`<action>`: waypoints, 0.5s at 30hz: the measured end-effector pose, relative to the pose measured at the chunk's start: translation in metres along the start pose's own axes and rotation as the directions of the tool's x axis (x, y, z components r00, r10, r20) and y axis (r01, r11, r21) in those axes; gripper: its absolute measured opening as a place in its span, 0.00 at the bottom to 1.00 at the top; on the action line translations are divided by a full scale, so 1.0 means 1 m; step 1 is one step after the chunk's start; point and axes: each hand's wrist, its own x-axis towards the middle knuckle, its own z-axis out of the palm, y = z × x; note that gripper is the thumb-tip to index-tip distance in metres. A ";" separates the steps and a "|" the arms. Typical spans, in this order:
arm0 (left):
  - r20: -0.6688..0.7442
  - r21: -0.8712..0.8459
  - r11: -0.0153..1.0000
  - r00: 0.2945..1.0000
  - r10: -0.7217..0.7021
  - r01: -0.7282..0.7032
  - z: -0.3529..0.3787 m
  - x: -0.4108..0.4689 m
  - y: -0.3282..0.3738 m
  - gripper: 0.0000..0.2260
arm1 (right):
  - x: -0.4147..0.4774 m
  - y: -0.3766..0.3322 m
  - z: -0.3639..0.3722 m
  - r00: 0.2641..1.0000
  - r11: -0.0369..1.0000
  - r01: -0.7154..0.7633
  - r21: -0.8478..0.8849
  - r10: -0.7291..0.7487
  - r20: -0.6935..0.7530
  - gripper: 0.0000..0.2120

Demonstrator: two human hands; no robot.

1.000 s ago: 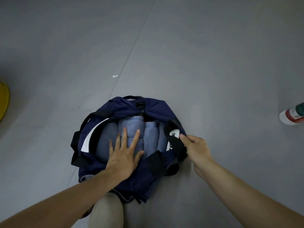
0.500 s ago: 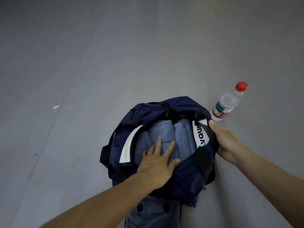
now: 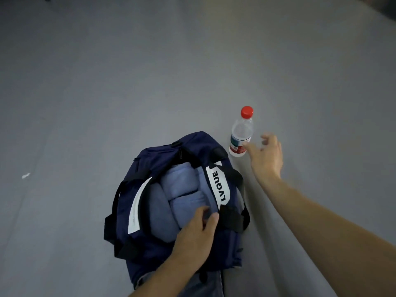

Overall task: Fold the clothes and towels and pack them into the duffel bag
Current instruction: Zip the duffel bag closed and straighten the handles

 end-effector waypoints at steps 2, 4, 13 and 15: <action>0.016 0.021 1.000 1.000 0.005 -0.005 -0.006 -0.008 -0.006 0.17 | 0.020 -0.009 0.001 0.995 0.996 0.076 -0.044 -0.073 0.061 0.39; -0.012 0.069 0.996 0.998 0.060 -0.059 -0.019 -0.022 -0.010 0.15 | 0.034 -0.026 0.006 0.982 0.994 0.097 -0.040 -0.089 0.165 0.44; -0.253 0.221 0.957 0.936 0.243 -0.189 -0.079 -0.087 -0.068 0.12 | 0.018 -0.043 -0.006 0.990 0.991 0.032 -0.128 -0.014 0.137 0.27; -0.275 0.206 0.966 0.938 0.212 -0.157 -0.086 -0.109 -0.079 0.12 | -0.002 -0.037 -0.029 0.991 0.994 0.027 -0.110 -0.012 0.130 0.27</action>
